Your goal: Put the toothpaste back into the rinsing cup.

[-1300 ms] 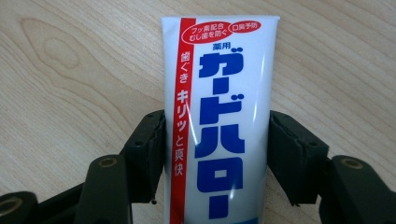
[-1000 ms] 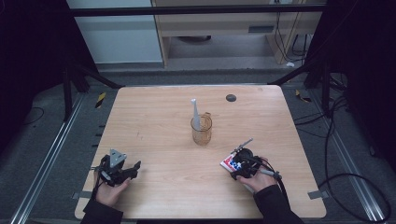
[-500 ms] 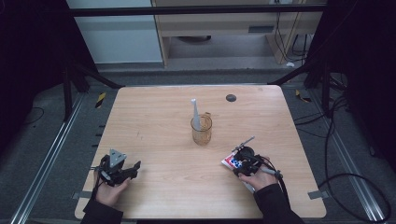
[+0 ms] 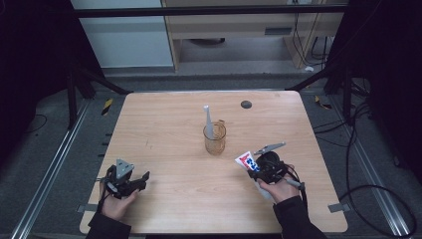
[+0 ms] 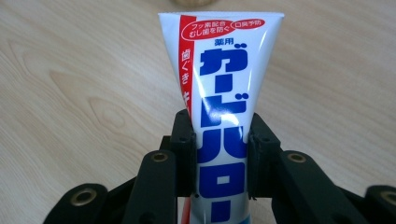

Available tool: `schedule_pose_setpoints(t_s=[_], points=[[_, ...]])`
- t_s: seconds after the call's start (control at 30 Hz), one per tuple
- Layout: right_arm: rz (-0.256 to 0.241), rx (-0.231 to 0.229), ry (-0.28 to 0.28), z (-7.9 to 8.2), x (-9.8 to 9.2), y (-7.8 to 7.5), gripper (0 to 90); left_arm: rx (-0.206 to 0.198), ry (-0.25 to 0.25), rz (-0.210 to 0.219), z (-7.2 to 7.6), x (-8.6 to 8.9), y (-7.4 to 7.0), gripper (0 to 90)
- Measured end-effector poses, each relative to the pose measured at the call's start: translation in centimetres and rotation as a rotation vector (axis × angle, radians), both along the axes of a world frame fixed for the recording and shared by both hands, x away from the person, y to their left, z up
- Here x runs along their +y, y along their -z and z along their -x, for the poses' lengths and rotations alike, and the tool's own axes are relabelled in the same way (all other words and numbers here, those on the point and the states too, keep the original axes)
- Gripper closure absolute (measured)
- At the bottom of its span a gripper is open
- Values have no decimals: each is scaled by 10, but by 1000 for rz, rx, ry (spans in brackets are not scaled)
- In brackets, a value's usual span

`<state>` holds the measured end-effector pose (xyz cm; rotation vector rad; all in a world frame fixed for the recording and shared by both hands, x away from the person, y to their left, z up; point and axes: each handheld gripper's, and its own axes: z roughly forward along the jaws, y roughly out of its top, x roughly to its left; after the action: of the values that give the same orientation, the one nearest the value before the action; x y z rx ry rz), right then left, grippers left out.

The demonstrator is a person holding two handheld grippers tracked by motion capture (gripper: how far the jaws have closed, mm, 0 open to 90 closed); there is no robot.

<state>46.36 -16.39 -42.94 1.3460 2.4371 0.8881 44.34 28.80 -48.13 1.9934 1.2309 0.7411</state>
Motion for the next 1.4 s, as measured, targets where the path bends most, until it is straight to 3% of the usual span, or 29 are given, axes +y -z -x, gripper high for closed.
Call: schedule_pose_setpoints(t_s=[0.53, 0.7, 0.93, 1.07, 1.4], points=[[-212, -230, 89, -6, -18, -28, 693, 0, -1, 2, 0, 0, 0, 311], [-250, -315, 128, -14, -15, -37, 693, -1, -2, 3, -1, 0, 0, 310], [-322, -399, 170, -23, -10, -46, 693, -8, -5, 6, 0, 0, 0, 306], [-355, -445, 194, -28, -6, -51, 693, -12, -7, 8, 0, 0, -1, 305], [-411, -500, 240, -45, 6, -52, 693, -20, -10, 13, 1, 1, -2, 310]])
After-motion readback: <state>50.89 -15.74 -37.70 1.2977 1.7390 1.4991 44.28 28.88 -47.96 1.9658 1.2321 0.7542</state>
